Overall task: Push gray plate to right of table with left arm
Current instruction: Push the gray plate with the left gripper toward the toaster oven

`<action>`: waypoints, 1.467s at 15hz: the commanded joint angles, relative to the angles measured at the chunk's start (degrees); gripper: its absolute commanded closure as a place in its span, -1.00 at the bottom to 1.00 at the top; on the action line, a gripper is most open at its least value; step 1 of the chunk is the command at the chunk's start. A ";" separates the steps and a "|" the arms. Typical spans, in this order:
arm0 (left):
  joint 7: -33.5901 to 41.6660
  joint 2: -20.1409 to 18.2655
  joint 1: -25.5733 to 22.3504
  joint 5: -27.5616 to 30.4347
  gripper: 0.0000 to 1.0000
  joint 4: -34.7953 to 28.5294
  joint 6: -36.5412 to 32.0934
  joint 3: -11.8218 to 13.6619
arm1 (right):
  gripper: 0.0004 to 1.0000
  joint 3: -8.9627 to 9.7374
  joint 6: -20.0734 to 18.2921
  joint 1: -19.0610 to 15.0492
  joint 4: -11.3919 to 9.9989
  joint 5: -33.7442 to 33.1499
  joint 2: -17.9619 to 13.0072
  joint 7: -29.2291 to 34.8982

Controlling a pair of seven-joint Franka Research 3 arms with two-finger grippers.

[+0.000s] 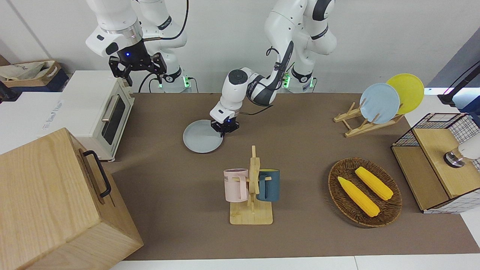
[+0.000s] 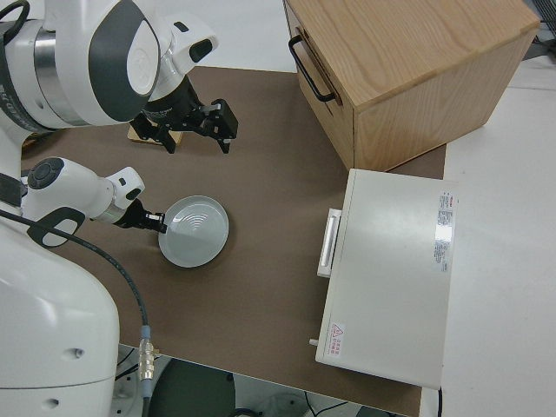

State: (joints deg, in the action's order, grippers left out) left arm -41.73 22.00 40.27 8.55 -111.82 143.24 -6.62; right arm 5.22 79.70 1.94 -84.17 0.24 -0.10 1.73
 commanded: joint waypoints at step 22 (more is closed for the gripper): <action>8.94 -4.50 -7.48 0.94 -0.98 7.14 -19.91 0.91 | -0.97 0.32 -0.69 -0.62 -0.03 0.46 -0.43 -0.15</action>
State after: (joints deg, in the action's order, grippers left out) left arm -36.72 20.15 35.70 8.35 -103.94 127.82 -5.39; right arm 5.22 79.70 1.94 -84.17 0.24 -0.10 1.73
